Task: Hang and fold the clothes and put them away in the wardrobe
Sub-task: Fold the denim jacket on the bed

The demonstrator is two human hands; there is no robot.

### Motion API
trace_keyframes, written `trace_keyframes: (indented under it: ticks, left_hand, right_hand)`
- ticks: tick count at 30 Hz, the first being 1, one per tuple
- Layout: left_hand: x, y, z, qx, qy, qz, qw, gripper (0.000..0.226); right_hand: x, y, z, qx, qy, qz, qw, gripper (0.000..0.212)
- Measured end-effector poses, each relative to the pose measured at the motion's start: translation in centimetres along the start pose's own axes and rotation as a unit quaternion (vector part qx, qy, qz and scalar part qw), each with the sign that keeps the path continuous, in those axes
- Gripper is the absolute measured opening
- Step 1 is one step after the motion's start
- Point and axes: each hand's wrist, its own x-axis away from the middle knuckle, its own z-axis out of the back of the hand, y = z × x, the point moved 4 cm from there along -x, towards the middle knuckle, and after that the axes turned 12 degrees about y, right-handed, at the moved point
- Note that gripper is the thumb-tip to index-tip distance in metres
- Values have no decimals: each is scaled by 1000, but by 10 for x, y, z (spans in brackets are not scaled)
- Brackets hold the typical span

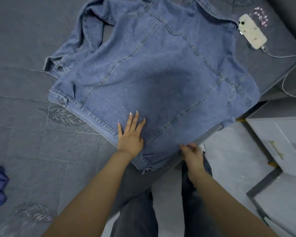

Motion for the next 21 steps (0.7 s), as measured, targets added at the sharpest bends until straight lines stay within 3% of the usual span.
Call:
trace_keyframes:
  ticks: [3, 6, 8, 9, 10, 12, 13, 14, 15, 17, 19, 21]
  left_hand:
    - [0, 31, 20, 135, 50, 130, 981, 52]
    - [2, 84, 39, 248, 195, 146, 937, 32]
    - [-3, 125, 30, 342, 198, 197, 897, 19]
    - [-6, 143, 18, 416, 163, 267, 854, 14]
    - [-6, 161, 4, 500, 116, 360, 779, 11]
    - [4, 201, -31, 644, 4, 537, 545, 9]
    - [8, 217, -47, 687, -25, 584, 431, 16]
    - [12, 229, -58, 718, -19, 603, 346, 24]
    - [13, 235, -63, 744, 17, 600, 295, 29]
    - [12, 234, -67, 757, 150, 585, 250, 21]
    - [10, 224, -65, 758, 258, 561, 211, 40]
    - [8, 211, -64, 784, 299, 528, 132, 55]
  right_hand:
    - [-21, -49, 31, 23, 53, 157, 986, 28]
    - [-60, -109, 56, 113, 15, 286, 952, 32]
    - [-94, -151, 72, 175, 17, 365, 914, 33]
    - [-114, -173, 80, 200, 25, 403, 893, 34]
    - [-133, -195, 86, 222, 33, 432, 874, 34]
    - [-177, -234, 97, 274, 37, 452, 848, 38]
    - [-198, -249, 97, 298, 19, 448, 843, 43]
    - [-217, -263, 94, 314, -11, 430, 847, 47]
    - [-232, -275, 89, 319, -46, 397, 859, 51]
    - [-255, -290, 77, 340, -102, 346, 869, 57]
    - [-268, -295, 66, 398, -141, 332, 844, 62]
    - [-273, -292, 57, 428, -207, 290, 831, 57]
